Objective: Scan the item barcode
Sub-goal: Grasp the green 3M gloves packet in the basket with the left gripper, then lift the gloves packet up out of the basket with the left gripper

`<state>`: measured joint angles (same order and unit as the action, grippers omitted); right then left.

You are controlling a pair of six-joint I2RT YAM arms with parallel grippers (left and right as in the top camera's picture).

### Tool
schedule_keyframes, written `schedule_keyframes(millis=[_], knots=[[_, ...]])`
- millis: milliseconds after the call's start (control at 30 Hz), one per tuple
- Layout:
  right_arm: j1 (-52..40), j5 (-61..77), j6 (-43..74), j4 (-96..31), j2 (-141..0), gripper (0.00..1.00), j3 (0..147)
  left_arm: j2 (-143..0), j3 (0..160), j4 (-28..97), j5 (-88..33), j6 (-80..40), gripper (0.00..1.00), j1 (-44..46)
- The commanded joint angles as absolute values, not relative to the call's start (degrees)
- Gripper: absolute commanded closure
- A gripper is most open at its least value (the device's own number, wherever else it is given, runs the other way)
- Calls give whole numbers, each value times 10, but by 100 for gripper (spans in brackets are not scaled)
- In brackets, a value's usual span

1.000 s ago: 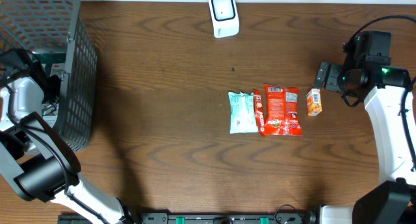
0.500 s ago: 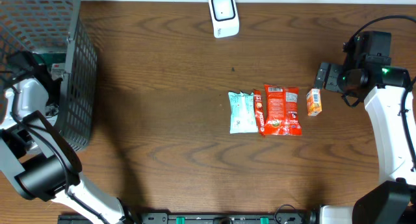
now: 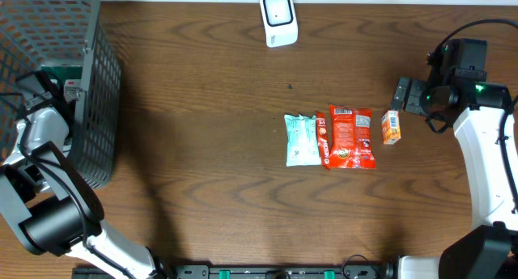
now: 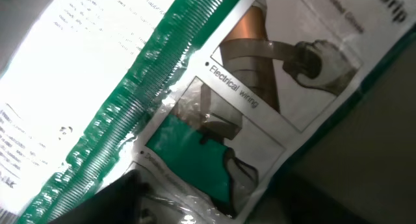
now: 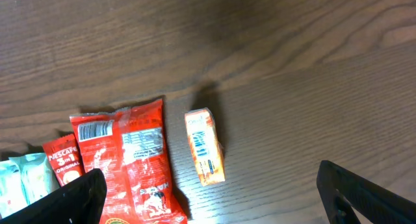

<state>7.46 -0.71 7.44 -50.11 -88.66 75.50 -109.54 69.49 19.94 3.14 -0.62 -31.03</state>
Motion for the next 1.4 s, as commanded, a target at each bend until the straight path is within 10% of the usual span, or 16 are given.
schedule_keyframes(millis=[0, 333, 433, 1300, 1367], knots=[[78, -5, 83, -502, -885, 1, 762, -1116, 668, 208, 74, -7, 46, -312], [78, -5, 83, -502, -885, 1, 762, -1116, 668, 188, 97, -13, 70, -312], [78, -5, 83, -502, -885, 1, 762, -1115, 672, 183, 109, -13, 93, -312], [78, -5, 83, -502, -885, 1, 762, -668, 683, 179, 168, -50, 93, -293], [78, -5, 83, -502, -885, 1, 762, -665, 682, 188, 168, -60, 78, -286]])
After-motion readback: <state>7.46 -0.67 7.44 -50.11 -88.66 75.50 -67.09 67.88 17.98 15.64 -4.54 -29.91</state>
